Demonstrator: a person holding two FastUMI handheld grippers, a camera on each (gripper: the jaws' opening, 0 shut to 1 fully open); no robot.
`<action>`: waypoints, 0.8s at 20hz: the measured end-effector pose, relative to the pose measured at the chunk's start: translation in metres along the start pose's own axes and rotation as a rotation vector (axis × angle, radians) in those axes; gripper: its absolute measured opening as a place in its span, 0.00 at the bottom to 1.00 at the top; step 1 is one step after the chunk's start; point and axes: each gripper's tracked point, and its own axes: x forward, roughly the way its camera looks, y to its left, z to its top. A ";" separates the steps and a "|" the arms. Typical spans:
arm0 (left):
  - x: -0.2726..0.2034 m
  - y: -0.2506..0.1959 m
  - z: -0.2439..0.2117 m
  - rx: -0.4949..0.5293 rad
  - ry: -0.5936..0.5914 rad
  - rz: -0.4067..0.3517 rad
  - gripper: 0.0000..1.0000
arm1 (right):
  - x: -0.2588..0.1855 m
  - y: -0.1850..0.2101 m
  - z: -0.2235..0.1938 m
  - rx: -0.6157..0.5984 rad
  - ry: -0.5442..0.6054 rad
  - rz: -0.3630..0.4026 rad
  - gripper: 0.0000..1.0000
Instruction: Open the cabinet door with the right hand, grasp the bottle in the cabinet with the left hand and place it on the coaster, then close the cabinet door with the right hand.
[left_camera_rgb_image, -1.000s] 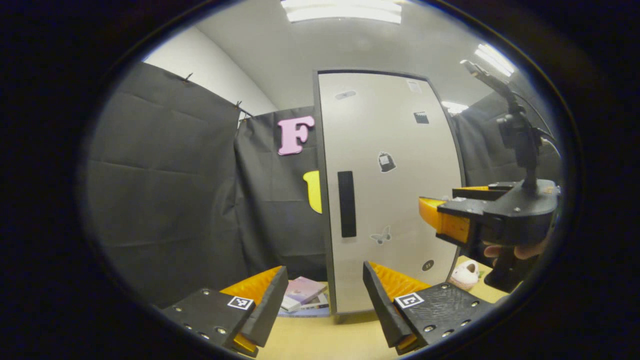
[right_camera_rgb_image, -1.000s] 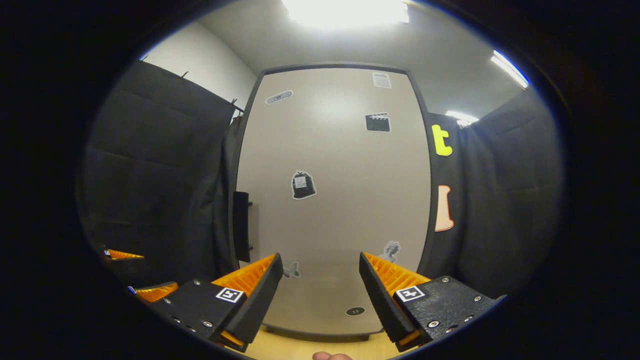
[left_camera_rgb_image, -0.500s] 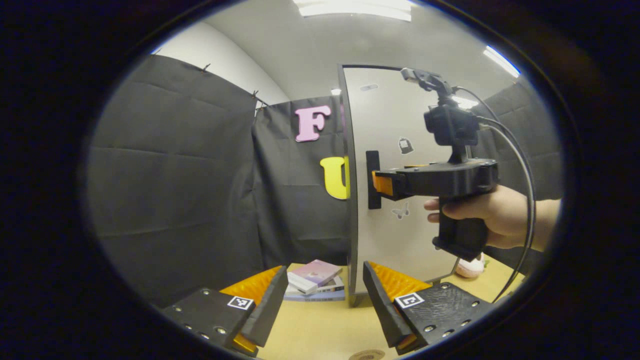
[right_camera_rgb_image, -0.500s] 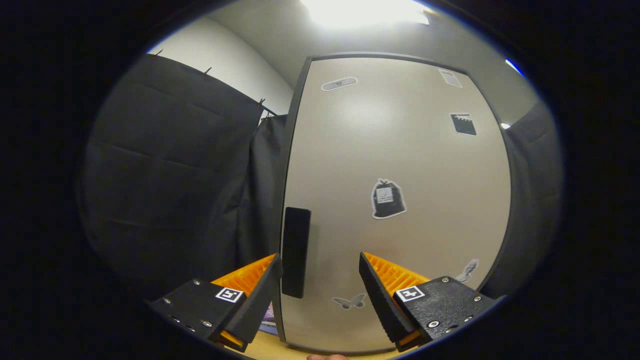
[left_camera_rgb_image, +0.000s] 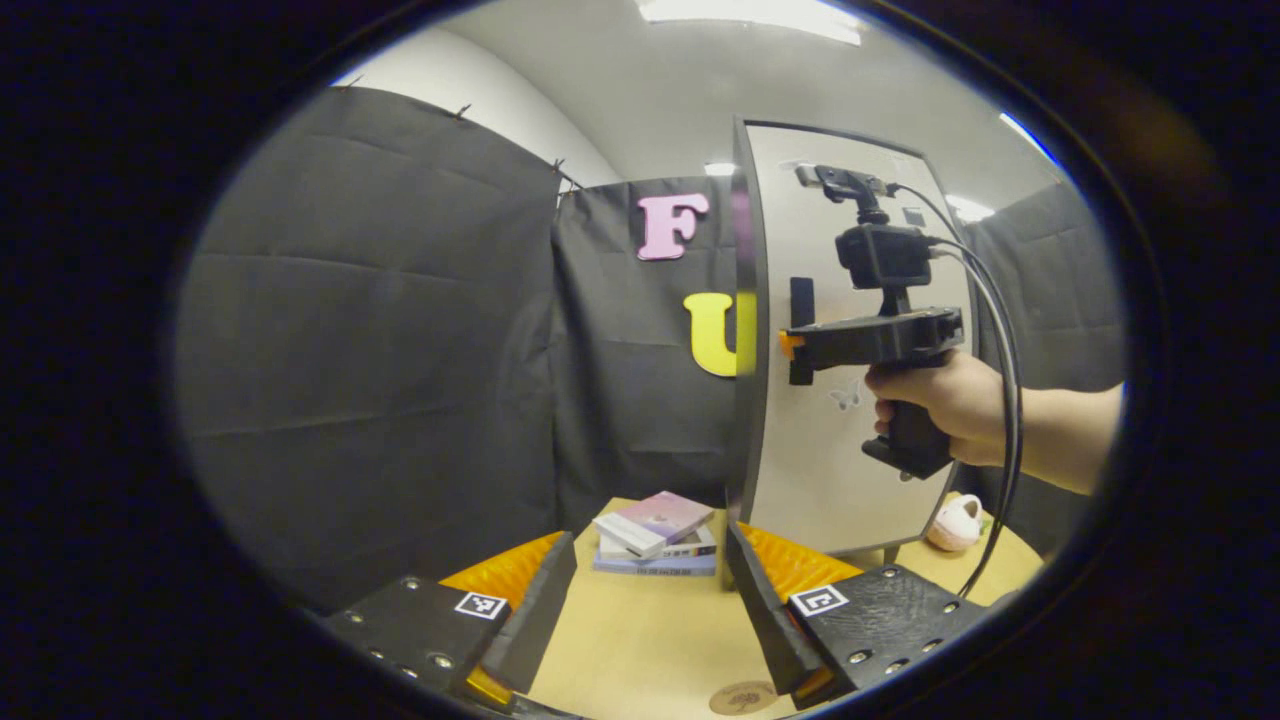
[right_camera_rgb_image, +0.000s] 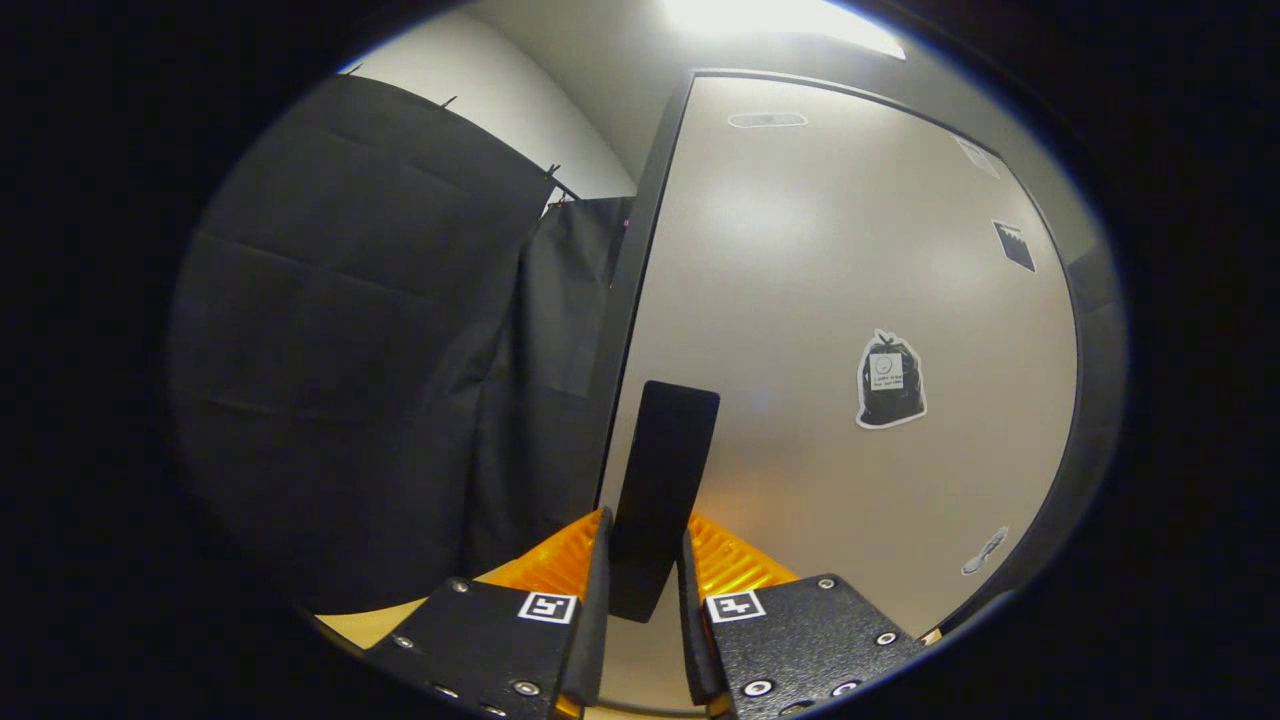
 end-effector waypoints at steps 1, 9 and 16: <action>0.002 0.003 0.002 -0.005 -0.004 0.005 0.87 | -0.002 0.000 0.000 0.014 0.017 0.022 0.30; 0.008 0.006 0.007 0.010 -0.033 -0.017 0.87 | -0.028 0.009 0.004 0.010 0.045 0.150 0.24; -0.011 -0.015 -0.018 0.012 0.014 -0.092 0.87 | -0.060 0.005 0.010 0.035 0.053 0.219 0.24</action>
